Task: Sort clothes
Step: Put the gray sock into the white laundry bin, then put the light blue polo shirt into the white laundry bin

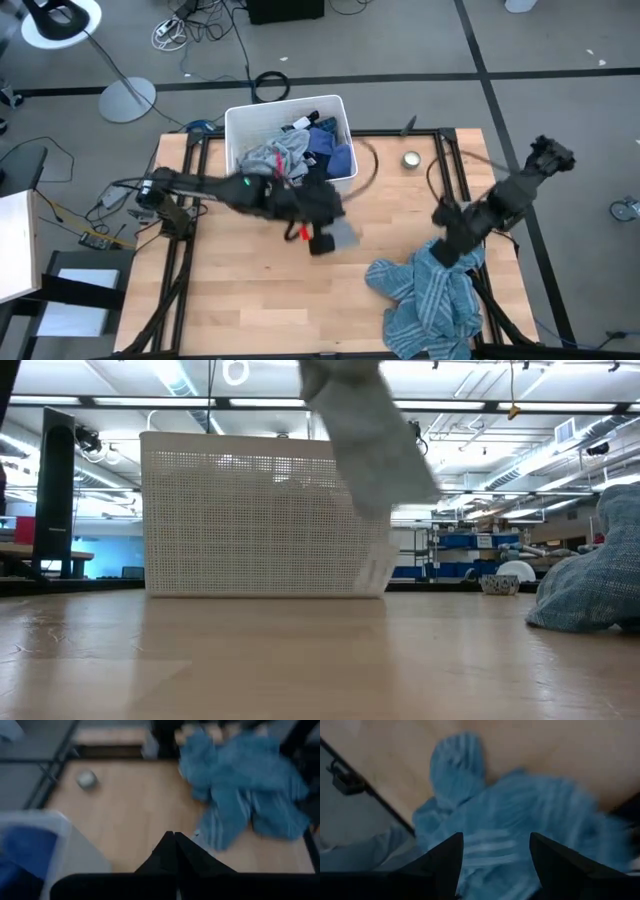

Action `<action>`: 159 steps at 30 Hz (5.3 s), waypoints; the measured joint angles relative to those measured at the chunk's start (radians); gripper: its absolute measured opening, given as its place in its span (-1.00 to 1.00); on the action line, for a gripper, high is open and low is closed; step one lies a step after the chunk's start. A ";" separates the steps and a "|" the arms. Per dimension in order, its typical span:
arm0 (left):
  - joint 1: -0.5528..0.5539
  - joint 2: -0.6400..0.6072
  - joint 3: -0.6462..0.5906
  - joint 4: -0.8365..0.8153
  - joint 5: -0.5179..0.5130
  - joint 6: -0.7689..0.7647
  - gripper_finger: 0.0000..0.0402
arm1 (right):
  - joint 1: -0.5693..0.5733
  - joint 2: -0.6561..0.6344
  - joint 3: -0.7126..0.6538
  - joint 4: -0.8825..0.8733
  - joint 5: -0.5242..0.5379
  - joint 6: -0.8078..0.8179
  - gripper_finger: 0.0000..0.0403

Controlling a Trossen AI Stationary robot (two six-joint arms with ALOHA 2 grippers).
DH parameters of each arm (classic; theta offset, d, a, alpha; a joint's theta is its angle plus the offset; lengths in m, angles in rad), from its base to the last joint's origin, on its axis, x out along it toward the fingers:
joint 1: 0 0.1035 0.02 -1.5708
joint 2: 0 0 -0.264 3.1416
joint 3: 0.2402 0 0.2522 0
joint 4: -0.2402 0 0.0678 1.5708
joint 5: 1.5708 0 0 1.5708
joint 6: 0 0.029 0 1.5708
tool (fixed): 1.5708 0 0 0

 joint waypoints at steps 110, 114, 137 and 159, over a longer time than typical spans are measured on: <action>-0.407 -0.936 -1.637 1.238 -0.187 -0.550 -0.39 | -0.909 0.924 1.181 0.850 0.271 -1.431 -0.85; -0.407 -0.936 -1.637 1.244 -0.186 -0.528 -0.39 | -0.899 0.943 1.183 0.692 0.281 -1.345 -0.85; -0.440 -0.936 -1.636 1.396 -0.148 -0.527 -0.39 | -0.937 1.463 1.185 0.612 -0.118 -0.992 0.01; -0.464 -0.935 -1.636 1.408 -0.186 -0.512 -0.40 | -0.913 1.349 1.178 0.759 -0.581 -0.682 0.17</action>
